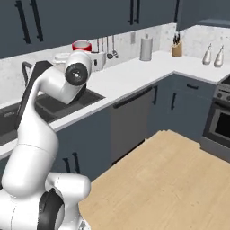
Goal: Gather all objects into one cabinet and sort the glasses and bowls to opposite sides.
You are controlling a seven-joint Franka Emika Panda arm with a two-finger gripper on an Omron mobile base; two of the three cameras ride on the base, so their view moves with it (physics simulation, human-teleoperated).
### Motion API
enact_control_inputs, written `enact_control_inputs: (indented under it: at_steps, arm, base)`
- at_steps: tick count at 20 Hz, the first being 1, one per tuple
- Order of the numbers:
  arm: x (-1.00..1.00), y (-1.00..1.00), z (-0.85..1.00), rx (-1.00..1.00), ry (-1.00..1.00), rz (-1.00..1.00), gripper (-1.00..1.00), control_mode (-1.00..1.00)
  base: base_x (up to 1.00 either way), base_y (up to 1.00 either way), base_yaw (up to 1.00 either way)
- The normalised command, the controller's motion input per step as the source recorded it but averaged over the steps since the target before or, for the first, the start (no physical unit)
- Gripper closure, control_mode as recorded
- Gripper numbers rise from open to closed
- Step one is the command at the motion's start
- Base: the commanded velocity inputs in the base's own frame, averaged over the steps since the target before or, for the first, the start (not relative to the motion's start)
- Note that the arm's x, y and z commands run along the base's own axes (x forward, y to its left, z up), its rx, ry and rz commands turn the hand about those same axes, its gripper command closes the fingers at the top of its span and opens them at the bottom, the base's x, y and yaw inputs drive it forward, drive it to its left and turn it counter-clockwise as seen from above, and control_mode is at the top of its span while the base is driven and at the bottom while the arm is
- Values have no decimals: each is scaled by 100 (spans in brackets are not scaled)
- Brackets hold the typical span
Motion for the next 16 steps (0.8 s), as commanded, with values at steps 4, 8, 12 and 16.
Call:
enact_control_inputs:
  at_steps: [4, 8, 12, 16]
  arm:
    - [0, 0, 0, 0, 0, 0, 100, 100]
    - [0, 0, 0, 0, 0, 0, 100, 100]
    - [0, 0, 0, 0, 0, 0, 100, 100]
    - [0, 0, 0, 0, 0, 0, 100, 100]
  base:
    - [-28, -9, 32]
    - [-11, -10, 16]
    - [-29, -3, 0]
    - [-100, -25, 0]
